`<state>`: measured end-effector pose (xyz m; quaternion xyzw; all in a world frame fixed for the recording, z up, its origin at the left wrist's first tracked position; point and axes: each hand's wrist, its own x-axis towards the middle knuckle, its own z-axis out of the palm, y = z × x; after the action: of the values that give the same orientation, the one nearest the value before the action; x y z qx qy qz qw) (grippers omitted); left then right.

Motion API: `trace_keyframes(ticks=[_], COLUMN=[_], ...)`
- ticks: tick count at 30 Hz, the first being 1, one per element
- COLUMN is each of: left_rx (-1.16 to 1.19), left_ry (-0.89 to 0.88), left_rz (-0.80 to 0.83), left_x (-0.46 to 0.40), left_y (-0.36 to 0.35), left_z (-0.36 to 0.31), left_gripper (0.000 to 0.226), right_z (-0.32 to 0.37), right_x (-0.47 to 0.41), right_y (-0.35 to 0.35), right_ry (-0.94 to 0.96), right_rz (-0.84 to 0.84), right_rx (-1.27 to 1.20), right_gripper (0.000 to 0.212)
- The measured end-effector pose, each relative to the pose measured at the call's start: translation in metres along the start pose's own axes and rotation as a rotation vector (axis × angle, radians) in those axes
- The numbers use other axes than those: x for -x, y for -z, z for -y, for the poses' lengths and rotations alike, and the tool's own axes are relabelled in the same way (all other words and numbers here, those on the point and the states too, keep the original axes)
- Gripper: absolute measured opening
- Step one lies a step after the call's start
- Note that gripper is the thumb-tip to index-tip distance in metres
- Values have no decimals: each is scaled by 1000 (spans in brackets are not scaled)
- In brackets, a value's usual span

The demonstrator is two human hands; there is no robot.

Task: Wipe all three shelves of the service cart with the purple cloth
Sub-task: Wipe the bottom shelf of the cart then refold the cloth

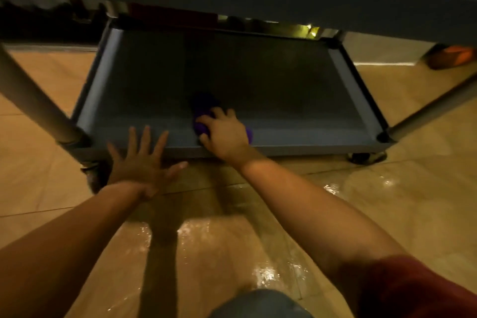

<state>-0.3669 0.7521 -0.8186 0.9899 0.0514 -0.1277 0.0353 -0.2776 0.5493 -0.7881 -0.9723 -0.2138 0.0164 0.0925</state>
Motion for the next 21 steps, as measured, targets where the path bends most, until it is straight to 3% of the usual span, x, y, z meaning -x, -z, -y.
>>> trace_keyframes(ticks=[4, 8, 10, 21], left_rx=[-61, -77, -80, -146], left_ry=[15, 31, 64, 31], left_rz=[-83, -157, -119, -45], left_x=[0, -2, -2, 7], left_y=[-13, -23, -19, -2], left_z=[8, 4, 2, -34], left_gripper=[104, 108, 107, 108], right_z=[-76, -180, -218, -278], right_x=[24, 57, 67, 89], right_y=[16, 47, 56, 55], right_ry=[-47, -199, -259, -579], right_rz=[2, 53, 58, -105], right_rx=[-30, 74, 80, 119], right_gripper=[37, 40, 41, 50])
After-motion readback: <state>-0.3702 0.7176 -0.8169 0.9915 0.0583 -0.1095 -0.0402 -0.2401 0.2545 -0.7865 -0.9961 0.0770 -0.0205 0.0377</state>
